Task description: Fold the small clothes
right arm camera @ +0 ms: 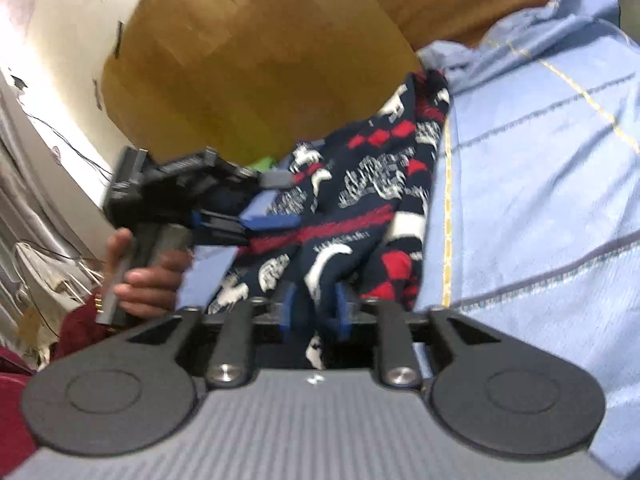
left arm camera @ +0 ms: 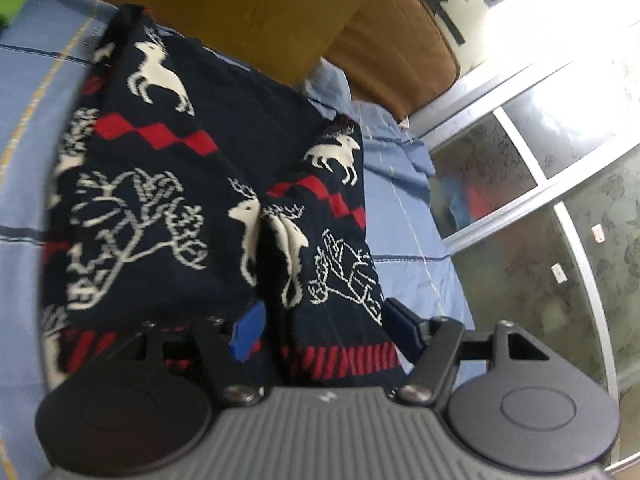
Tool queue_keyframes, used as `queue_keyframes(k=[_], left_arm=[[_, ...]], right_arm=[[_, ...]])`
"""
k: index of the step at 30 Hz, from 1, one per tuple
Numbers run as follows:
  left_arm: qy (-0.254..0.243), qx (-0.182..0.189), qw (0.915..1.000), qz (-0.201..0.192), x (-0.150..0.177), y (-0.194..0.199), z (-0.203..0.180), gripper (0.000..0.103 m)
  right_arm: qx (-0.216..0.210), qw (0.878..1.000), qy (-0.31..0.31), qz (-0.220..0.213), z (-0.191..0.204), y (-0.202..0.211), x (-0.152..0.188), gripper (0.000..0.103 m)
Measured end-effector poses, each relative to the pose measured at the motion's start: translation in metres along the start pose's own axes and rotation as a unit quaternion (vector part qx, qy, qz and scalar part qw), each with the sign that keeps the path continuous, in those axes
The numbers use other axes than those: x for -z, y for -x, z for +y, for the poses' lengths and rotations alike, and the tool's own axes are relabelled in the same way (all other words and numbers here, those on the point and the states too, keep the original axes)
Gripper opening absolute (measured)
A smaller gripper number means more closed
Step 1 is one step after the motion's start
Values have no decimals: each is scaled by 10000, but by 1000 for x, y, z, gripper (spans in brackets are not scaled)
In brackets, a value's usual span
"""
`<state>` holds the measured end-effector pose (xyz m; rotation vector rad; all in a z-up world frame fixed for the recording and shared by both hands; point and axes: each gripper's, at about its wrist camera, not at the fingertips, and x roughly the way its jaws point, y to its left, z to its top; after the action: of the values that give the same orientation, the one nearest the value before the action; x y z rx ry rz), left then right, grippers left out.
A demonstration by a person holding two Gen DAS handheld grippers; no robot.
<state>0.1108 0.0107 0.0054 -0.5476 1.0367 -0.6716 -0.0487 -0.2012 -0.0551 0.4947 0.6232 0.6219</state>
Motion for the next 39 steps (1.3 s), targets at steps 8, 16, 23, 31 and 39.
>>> queue_keyframes(k=[8, 16, 23, 31, 39], left_arm=[[103, -214, 9996, 136, -12, -29, -3, 36], [177, -381, 9990, -145, -24, -27, 0, 9], [-34, -467, 9985, -293, -21, -16, -9, 10], [100, -487, 9987, -112, -7, -14, 4, 21], [-91, -456, 9962, -733, -14, 29, -9, 23]], right_arm=[[-31, 9860, 1658, -153, 33, 8, 3, 66], [-637, 9957, 604, 291, 15, 0, -25, 11], [-1284, 9888, -534, 534, -8, 14, -14, 15], [-453, 9979, 119, 452, -5, 28, 1, 42], [-705, 9949, 719, 92, 15, 10, -36, 42]])
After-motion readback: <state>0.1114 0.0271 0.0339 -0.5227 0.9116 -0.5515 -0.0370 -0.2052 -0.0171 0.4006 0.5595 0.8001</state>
